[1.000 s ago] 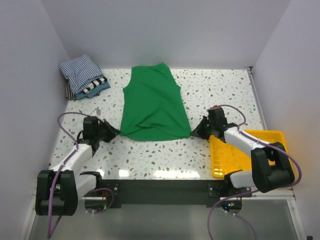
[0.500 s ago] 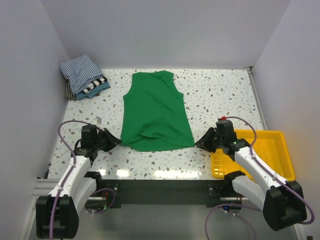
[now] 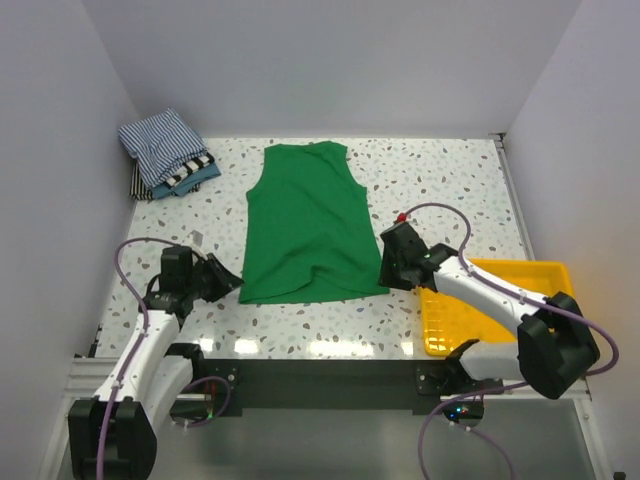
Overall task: Fold and stack the tank tops
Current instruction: Flatten the tank top out
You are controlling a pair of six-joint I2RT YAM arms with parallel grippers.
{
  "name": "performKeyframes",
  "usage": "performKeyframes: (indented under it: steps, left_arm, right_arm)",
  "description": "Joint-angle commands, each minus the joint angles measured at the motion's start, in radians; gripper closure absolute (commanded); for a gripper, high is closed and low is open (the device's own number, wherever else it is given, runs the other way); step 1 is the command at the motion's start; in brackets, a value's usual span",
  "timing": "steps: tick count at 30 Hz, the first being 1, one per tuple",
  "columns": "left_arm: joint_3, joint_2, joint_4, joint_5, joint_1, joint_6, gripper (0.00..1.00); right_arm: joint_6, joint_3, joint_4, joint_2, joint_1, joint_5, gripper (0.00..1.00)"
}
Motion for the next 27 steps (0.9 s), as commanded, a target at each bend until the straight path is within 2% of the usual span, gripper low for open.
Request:
performKeyframes:
  steps: [1, 7, 16, 20, 27]
  left_arm:
    - [0.039, -0.008, -0.072, -0.118, -0.045, -0.028, 0.75]
    - [0.043, 0.014, -0.073, -0.255, -0.155, -0.08, 0.75]
    - [0.138, 0.17, -0.083, -0.456, -0.296, -0.029, 0.74]
    - [0.18, 0.234, -0.104, -0.551, -0.403, -0.04, 0.72]
    - [0.207, 0.287, -0.144, -0.648, -0.454, -0.063, 0.73]
  right_arm:
    - [-0.041, 0.047, -0.065, 0.029, 0.032, 0.183, 0.65]
    - [-0.068, 0.074, -0.062, 0.099, 0.057, 0.223, 0.63]
    - [-0.068, 0.046, -0.025, 0.13, 0.07, 0.238, 0.63]
    - [-0.068, 0.037, -0.011, 0.129, 0.069, 0.235, 0.63]
    - [-0.072, 0.021, 0.006, 0.125, 0.069, 0.226, 0.62]
